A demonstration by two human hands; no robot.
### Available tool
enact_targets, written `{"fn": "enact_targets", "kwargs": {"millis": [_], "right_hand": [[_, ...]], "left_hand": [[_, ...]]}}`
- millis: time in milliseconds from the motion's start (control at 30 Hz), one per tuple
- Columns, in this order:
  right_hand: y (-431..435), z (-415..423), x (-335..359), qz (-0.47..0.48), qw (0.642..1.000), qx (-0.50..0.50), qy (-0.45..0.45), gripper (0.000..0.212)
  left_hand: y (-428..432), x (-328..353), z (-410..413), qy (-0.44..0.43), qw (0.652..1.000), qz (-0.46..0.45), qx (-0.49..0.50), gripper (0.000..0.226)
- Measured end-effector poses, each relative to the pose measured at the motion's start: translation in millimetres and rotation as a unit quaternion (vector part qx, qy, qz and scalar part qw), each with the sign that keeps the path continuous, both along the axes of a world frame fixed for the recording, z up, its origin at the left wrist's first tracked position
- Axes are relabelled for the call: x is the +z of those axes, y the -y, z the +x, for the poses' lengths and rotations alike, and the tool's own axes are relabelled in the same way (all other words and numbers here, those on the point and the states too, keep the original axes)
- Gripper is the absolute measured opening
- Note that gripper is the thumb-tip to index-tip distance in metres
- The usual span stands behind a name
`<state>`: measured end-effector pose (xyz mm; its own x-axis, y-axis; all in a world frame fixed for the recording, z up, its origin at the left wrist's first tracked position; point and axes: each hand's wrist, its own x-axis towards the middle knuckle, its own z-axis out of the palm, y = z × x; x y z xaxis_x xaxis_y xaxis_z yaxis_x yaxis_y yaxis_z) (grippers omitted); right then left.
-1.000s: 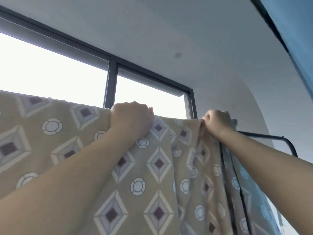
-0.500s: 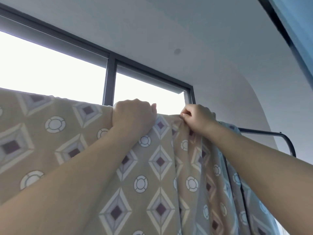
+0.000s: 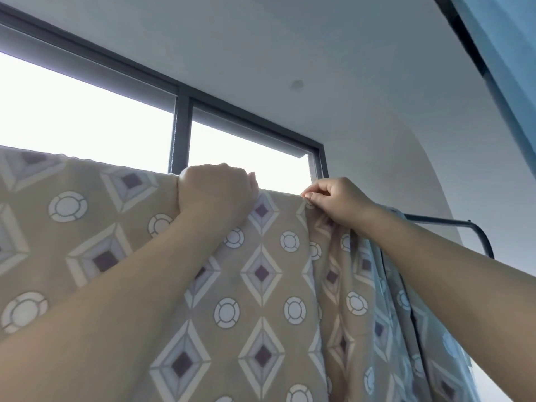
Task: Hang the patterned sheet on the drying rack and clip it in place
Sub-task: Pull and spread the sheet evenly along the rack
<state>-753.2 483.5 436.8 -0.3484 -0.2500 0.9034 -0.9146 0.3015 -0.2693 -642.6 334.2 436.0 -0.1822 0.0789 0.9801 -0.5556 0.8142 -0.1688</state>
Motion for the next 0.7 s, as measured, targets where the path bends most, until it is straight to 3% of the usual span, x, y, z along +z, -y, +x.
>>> {"fn": "enact_targets", "kwargs": {"millis": [233,367,500,600,700], "right_hand": [[-6,3,3,0.009,0.999,-0.026,-0.027,0.020],[-8,-11,6,0.020,0.988,-0.147,-0.044,0.023],[-26,-22,2,-0.022,0.964,-0.266,-0.001,0.028],[-16,-11,3,-0.017,0.973,-0.231,-0.008,0.026],[1,-3,0,0.038,0.993,-0.107,-0.032,0.026]], "left_hand": [[-5,1,-1,-0.006,1.000,-0.016,-0.003,0.057],[-5,-1,0,-0.001,1.000,-0.021,0.012,0.058],[-6,2,6,0.008,1.000,-0.025,0.007,0.059],[-7,5,10,0.033,0.999,0.009,0.006,0.057],[-18,7,1,0.102,0.994,0.040,-0.007,0.045]]}}
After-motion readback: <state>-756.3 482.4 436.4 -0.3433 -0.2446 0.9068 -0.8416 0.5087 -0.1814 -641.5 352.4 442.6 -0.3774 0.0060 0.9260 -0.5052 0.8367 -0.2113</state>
